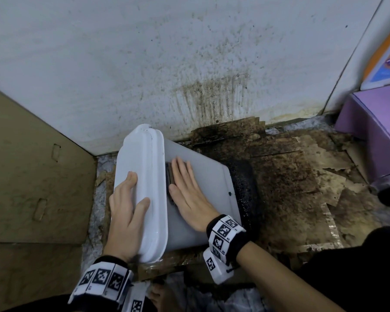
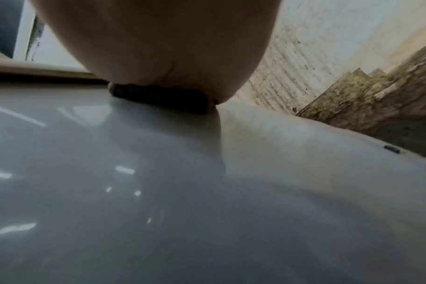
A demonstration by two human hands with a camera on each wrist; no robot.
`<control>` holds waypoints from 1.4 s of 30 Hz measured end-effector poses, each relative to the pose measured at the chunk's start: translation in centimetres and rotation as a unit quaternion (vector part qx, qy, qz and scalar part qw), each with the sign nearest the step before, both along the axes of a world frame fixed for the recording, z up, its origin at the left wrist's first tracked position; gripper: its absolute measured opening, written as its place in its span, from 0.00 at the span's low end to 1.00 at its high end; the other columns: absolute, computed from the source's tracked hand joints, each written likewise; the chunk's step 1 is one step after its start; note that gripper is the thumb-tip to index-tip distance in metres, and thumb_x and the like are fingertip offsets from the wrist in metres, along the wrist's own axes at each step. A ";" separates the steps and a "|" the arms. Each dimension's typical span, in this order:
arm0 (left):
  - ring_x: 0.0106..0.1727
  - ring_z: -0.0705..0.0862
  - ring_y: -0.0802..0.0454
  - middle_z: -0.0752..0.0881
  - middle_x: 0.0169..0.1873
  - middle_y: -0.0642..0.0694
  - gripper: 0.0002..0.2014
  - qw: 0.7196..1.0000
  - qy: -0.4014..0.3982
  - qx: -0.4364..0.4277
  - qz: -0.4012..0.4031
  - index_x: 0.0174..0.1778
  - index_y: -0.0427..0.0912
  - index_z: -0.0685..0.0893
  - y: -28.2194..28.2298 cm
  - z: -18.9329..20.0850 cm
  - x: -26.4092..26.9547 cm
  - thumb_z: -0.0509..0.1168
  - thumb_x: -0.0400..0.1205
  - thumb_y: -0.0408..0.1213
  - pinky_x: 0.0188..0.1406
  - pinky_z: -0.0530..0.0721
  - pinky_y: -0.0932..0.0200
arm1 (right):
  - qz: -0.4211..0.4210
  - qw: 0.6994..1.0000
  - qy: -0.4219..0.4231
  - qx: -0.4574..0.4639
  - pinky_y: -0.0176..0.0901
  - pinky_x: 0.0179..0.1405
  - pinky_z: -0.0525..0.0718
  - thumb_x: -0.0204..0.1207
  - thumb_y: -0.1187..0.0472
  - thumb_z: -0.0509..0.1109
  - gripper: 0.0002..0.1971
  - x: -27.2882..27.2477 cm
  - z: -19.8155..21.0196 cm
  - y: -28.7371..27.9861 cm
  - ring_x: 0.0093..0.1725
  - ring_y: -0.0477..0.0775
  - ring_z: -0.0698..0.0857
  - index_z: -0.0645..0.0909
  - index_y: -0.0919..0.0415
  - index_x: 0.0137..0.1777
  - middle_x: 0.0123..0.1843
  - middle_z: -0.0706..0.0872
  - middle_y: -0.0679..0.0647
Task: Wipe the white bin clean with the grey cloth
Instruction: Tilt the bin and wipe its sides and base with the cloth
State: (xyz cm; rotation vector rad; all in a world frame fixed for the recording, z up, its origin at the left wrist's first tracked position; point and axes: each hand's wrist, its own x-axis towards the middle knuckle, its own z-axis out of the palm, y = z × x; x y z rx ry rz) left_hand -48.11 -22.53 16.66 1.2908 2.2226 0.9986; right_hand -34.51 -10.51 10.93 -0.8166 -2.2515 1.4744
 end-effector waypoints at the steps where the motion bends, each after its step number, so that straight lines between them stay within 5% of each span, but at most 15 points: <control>1: 0.80 0.61 0.55 0.66 0.76 0.62 0.31 1.000 0.003 0.001 0.001 0.82 0.56 0.64 -0.1 0.0 0.0 0.53 0.81 0.58 0.80 0.62 0.46 | 0.003 1.000 -0.003 0.004 0.45 0.84 0.32 0.91 0.47 0.42 0.30 0.1 -0.3 0.3 0.83 0.42 0.25 0.32 0.48 0.86 0.86 0.27 0.41; 7: 0.78 0.61 0.54 0.66 0.75 0.61 0.29 1.000 0.007 0.001 -0.003 0.80 0.63 0.61 0.0 0.3 0.0 0.53 0.81 0.60 0.78 0.61 0.49 | -0.013 0.999 -0.030 -0.015 0.47 0.85 0.33 0.91 0.46 0.41 0.30 0.9 -2.2 3.4 0.83 0.42 0.25 0.32 0.48 0.87 0.86 0.27 0.41; 10: 0.78 0.62 0.52 0.67 0.75 0.60 0.29 1.000 0.014 0.003 -0.006 0.80 0.61 0.62 0.2 0.3 0.2 0.53 0.81 0.58 0.78 0.61 0.50 | -0.017 0.997 -0.077 -0.016 0.54 0.86 0.32 0.91 0.53 0.40 0.29 1.8 -4.9 6.0 0.83 0.50 0.25 0.37 0.62 0.87 0.85 0.27 0.48; 21: 0.80 0.58 0.63 0.65 0.79 0.60 0.29 1.000 0.017 0.010 -0.011 0.80 0.56 0.64 0.5 0.4 1.2 0.54 0.82 0.58 0.79 0.56 0.58 | -0.163 0.959 -0.145 -0.179 0.46 0.84 0.34 0.91 0.48 0.42 0.30 4.5 -11.2 8.8 0.87 0.52 0.36 0.38 0.57 0.88 0.89 0.38 0.53; 29: 0.81 0.59 0.55 0.66 0.80 0.53 0.30 0.999 0.027 0.011 -0.015 0.82 0.52 0.64 0.8 0.6 1.9 0.53 0.83 0.57 0.82 0.60 0.44 | -0.189 0.954 -0.159 -0.169 0.49 0.86 0.41 0.90 0.48 0.40 0.30 4.8 -8.9 6.5 0.88 0.55 0.44 0.44 0.59 0.88 0.90 0.44 0.54; 33: 0.81 0.60 0.54 0.66 0.79 0.53 0.30 1.000 0.020 0.014 -0.006 0.81 0.51 0.65 0.8 0.4 1.5 0.53 0.83 0.56 0.83 0.60 0.42 | -0.182 0.966 -0.132 -0.123 0.48 0.86 0.39 0.90 0.58 0.43 0.27 4.0 -6.0 2.9 0.88 0.54 0.42 0.43 0.58 0.88 0.90 0.44 0.54; 42: 0.81 0.61 0.52 0.67 0.77 0.53 0.29 1.000 0.014 0.022 -0.001 0.79 0.52 0.66 0.8 0.4 1.6 0.54 0.81 0.56 0.82 0.61 0.40 | -0.170 0.983 0.006 -0.071 0.39 0.83 0.35 0.89 0.44 0.44 0.29 2.3 -1.7 -4.1 0.85 0.38 0.35 0.42 0.45 0.88 0.89 0.40 0.39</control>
